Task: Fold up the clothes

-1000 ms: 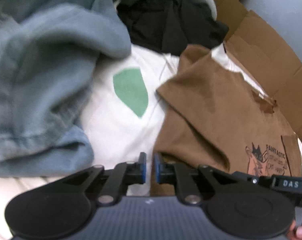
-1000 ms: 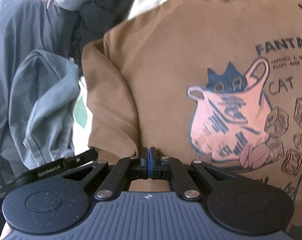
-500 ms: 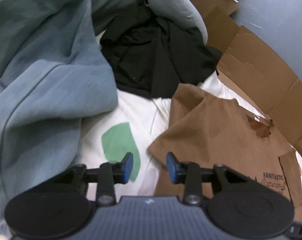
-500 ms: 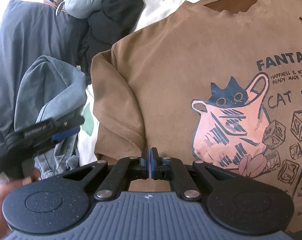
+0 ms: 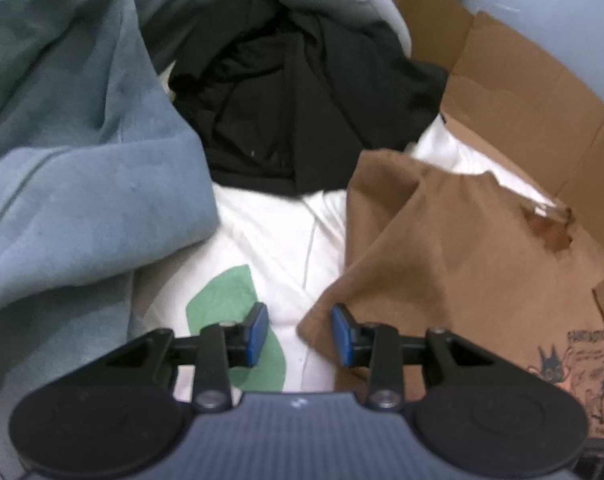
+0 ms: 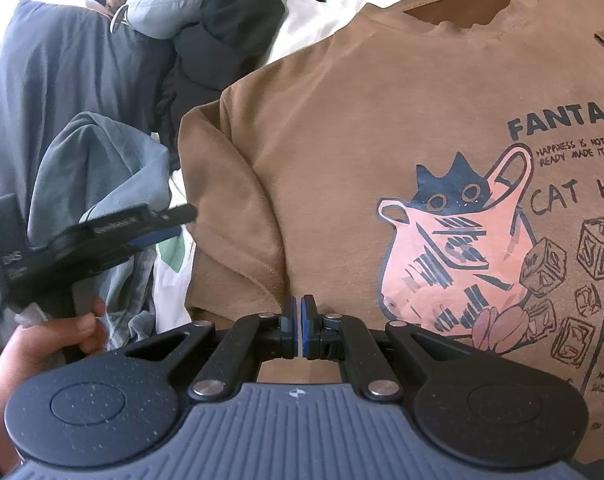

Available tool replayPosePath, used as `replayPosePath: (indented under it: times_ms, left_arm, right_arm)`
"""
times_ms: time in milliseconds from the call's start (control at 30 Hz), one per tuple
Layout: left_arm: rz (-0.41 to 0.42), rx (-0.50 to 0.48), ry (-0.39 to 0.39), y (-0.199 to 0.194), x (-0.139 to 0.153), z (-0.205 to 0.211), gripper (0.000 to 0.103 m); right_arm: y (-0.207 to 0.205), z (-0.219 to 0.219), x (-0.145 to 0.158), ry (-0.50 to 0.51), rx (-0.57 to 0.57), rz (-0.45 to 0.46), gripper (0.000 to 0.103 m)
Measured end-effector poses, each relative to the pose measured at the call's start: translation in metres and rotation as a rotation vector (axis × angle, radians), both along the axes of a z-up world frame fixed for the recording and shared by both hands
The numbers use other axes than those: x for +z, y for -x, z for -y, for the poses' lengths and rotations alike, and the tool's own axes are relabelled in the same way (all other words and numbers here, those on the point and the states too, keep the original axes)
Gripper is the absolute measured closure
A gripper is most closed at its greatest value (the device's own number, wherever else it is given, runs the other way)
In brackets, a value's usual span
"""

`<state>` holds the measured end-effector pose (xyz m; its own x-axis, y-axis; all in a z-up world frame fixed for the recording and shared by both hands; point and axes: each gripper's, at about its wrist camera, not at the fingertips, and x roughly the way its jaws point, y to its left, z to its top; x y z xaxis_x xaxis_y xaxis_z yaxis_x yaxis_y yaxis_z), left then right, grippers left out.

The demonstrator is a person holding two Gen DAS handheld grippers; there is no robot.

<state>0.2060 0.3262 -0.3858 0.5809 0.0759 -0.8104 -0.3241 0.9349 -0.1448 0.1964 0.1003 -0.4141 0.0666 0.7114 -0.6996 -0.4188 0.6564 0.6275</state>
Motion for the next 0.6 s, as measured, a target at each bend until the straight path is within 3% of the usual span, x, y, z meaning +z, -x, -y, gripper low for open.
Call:
replayPosePath:
  times_ms: [233,333,433,467,600]
  left_arm:
    - [-0.049,-0.054,-0.104,-0.005,-0.009,0.02,0.07]
    - [-0.064,-0.06,-0.106,-0.006,-0.01,0.022,0.072]
    - [-0.064,-0.05,-0.088,-0.006,-0.007,0.018,0.087]
    - [-0.062,-0.051,-0.073,-0.005,-0.006,0.017,0.099]
    - [-0.025,-0.091,-0.056,-0.001,0.006,0.024,0.1]
  right_arm:
    - [-0.003,-0.004,0.009,-0.01,0.01,0.031,0.102]
    - [-0.002,-0.005,0.009,-0.015,0.007,0.025,0.102]
    - [-0.001,-0.004,0.007,-0.016,0.007,0.018,0.102]
    - [-0.001,-0.004,0.007,-0.017,0.007,0.015,0.102]
    - [-0.003,-0.002,0.009,-0.033,0.0,0.011,0.102]
